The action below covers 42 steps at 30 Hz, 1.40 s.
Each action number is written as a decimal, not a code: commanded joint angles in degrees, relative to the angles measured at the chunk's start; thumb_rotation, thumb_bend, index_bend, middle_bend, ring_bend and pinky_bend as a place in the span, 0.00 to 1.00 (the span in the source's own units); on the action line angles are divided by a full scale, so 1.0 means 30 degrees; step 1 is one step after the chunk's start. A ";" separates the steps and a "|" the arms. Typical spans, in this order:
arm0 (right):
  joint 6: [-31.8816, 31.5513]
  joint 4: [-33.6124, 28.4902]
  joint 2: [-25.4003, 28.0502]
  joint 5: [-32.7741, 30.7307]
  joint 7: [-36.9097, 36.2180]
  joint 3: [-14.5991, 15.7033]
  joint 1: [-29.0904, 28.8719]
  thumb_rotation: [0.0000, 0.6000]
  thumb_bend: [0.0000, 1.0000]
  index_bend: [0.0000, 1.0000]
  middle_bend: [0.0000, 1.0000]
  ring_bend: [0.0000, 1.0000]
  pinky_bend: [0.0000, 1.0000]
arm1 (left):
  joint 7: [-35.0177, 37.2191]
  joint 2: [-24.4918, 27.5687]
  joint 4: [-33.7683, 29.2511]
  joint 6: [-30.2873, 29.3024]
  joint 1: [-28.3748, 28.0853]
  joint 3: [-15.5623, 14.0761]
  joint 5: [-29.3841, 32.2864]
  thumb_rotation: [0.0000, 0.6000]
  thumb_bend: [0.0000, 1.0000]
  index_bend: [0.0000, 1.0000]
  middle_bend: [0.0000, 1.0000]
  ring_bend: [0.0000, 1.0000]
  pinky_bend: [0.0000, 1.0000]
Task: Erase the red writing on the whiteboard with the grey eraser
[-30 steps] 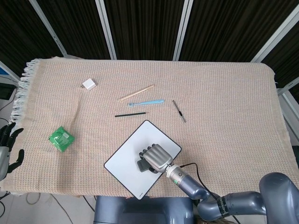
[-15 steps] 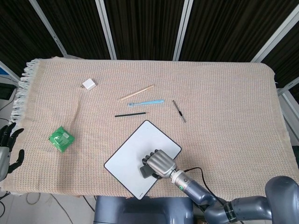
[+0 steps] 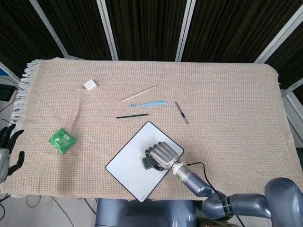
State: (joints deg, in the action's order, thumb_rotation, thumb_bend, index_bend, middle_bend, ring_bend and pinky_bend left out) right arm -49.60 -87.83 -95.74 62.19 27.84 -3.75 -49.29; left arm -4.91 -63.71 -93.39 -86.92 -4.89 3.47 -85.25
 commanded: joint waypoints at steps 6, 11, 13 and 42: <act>0.0087 0.1670 -0.1014 -0.0842 -0.0343 -0.0761 -0.0176 1.00 0.38 0.50 0.53 0.46 0.44 | 0.0042 0.0024 0.0010 -0.0002 0.0007 0.0018 0.0035 1.00 0.48 0.14 0.01 0.00 0.00; -0.0030 0.1470 -0.0764 -0.0571 -0.0595 -0.0484 0.0126 1.00 0.38 0.50 0.53 0.46 0.44 | 0.0046 0.0026 0.0008 0.0021 -0.0009 -0.0005 -0.0015 1.00 0.48 0.14 0.01 0.00 0.00; -0.0196 0.1138 -0.0541 -0.0264 -0.0723 -0.0239 0.0355 1.00 0.38 0.51 0.53 0.46 0.44 | 0.0014 0.0007 0.0014 0.0034 -0.0013 -0.0024 -0.0034 1.00 0.48 0.14 0.01 0.00 0.00; -0.2755 -0.2902 0.4652 0.3403 -0.1363 0.2573 0.3657 1.00 0.38 0.51 0.52 0.46 0.44 | -0.0262 -0.0155 0.0017 -0.0122 0.0035 -0.0063 -0.0165 1.00 0.48 0.14 0.01 0.00 0.00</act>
State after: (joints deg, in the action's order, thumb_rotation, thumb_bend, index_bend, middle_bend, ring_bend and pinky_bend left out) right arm -57.98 -96.56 -82.29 72.76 24.18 4.42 -38.39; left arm -5.70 -64.18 -93.34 -87.29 -4.78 3.28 -85.74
